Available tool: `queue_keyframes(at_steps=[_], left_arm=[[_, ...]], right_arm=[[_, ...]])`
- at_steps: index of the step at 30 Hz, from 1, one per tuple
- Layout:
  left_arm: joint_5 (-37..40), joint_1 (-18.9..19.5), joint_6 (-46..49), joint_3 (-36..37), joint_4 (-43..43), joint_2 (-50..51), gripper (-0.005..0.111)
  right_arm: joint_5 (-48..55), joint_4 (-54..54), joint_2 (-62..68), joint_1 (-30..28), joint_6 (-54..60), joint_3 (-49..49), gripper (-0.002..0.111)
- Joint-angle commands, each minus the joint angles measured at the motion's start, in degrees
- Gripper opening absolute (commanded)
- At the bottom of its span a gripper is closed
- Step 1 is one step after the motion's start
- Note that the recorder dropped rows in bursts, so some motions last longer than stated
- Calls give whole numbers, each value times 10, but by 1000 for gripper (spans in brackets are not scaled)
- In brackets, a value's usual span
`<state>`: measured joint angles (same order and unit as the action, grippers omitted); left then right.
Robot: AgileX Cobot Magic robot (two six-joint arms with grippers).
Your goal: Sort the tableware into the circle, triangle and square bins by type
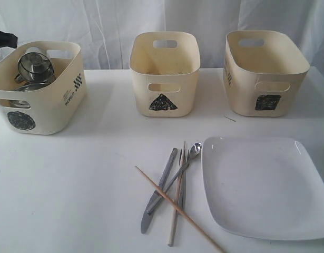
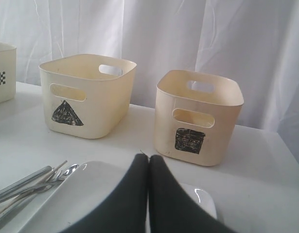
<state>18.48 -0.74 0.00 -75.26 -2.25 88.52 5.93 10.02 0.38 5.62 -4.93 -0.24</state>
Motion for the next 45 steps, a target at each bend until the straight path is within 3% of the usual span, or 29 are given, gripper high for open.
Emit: queue_keyframes(at_steps=[1, 9, 15, 22, 31, 38, 41, 45], left_arm=[[-46, 0, 0, 117, -15, -121, 0], [-150, 0, -4, 434, -27, -431, 0], [-150, 0, -24, 544, -39, -559, 0], [-108, 0, -126, 571, -39, -650, 0], [-112, 0, -126, 571, -36, -662, 0], [-113, 0, -16, 575, -32, -665, 0], [-113, 0, 45, 595, -32, -692, 0], [-115, 0, 52, 646, -32, -744, 0]], right_arm=[[4, 1, -4, 1, -1, 2, 0], [4, 1, -4, 1, -1, 2, 0], [4, 1, -4, 1, -1, 2, 0], [4, 1, -4, 1, -1, 2, 0], [4, 1, -4, 1, -1, 2, 0], [4, 1, -4, 1, -1, 2, 0], [4, 1, -4, 1, -1, 2, 0], [4, 1, -4, 1, -1, 2, 0]])
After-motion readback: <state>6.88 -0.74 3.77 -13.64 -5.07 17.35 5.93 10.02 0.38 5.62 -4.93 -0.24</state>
